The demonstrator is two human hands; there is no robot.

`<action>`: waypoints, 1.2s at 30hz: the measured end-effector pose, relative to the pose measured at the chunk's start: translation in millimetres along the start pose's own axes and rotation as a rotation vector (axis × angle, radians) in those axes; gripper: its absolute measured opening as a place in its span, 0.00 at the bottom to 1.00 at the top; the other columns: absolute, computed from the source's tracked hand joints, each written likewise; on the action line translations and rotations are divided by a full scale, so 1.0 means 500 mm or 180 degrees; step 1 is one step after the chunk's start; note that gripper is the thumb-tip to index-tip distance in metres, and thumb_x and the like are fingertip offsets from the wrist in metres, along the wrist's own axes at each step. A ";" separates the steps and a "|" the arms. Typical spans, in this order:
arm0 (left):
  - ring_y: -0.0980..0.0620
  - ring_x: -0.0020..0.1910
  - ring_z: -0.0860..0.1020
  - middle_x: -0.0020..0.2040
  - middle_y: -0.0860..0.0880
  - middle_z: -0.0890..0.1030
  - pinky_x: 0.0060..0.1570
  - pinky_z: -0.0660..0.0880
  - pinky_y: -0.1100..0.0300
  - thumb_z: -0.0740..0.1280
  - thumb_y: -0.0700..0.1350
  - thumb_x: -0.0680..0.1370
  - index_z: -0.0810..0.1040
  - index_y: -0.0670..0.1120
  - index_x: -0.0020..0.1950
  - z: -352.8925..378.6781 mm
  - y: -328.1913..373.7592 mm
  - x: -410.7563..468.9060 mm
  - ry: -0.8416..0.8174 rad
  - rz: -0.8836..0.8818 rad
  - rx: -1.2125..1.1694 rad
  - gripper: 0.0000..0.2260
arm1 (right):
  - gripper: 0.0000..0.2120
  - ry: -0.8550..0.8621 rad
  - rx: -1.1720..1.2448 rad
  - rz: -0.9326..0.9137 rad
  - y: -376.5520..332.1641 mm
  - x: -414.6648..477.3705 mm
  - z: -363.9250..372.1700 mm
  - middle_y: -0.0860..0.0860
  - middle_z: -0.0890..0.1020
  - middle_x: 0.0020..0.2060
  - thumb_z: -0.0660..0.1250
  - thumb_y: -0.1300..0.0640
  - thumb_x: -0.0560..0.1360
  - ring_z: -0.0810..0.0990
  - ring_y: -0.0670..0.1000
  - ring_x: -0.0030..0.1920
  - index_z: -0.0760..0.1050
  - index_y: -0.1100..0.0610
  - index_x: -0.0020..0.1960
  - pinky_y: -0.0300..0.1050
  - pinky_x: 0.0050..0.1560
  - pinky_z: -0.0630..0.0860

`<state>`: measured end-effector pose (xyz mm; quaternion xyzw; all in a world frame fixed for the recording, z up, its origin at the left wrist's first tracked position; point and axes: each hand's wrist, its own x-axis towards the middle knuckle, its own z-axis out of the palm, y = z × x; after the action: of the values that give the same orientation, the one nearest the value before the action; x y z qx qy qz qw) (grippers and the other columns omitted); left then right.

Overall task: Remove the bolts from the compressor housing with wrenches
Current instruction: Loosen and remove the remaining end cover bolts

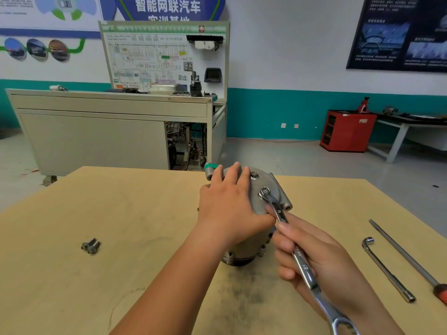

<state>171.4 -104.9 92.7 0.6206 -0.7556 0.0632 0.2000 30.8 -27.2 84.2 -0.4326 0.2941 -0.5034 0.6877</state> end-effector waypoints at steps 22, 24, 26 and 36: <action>0.48 0.75 0.53 0.77 0.54 0.56 0.68 0.63 0.49 0.60 0.72 0.66 0.55 0.54 0.77 0.002 -0.023 0.010 0.0113 0.0317 -0.0109 0.44 | 0.18 -0.1904 -0.0045 0.0997 -0.179 0.110 -0.215 0.53 0.63 0.26 0.49 0.64 0.82 0.59 0.47 0.22 0.60 0.70 0.69 0.39 0.30 0.68; 0.48 0.75 0.53 0.77 0.54 0.57 0.68 0.63 0.49 0.62 0.72 0.67 0.56 0.54 0.77 0.004 -0.025 0.011 0.0141 0.0309 -0.0113 0.44 | 0.16 -0.1894 0.0324 0.0999 -0.181 0.098 -0.194 0.53 0.63 0.26 0.52 0.60 0.82 0.56 0.47 0.21 0.66 0.67 0.66 0.40 0.30 0.68; 0.48 0.75 0.53 0.77 0.54 0.56 0.67 0.63 0.49 0.62 0.72 0.67 0.55 0.54 0.77 0.005 -0.024 0.011 0.0154 0.0305 -0.0081 0.43 | 0.11 -0.1252 0.0030 0.0716 -0.156 0.077 -0.168 0.51 0.66 0.22 0.62 0.53 0.77 0.55 0.46 0.17 0.74 0.60 0.53 0.37 0.23 0.69; 0.48 0.75 0.52 0.77 0.54 0.56 0.67 0.62 0.50 0.60 0.74 0.65 0.55 0.54 0.77 0.007 -0.012 0.011 0.0170 0.0250 -0.0068 0.46 | 0.13 0.0442 0.0168 -0.0802 0.049 -0.050 0.048 0.51 0.64 0.21 0.68 0.52 0.67 0.58 0.44 0.11 0.68 0.54 0.28 0.29 0.20 0.55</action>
<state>175.5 -112.6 90.7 0.5864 -0.7744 0.0795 0.2240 53.9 6.4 72.7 -0.4120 0.2710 -0.6220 0.6083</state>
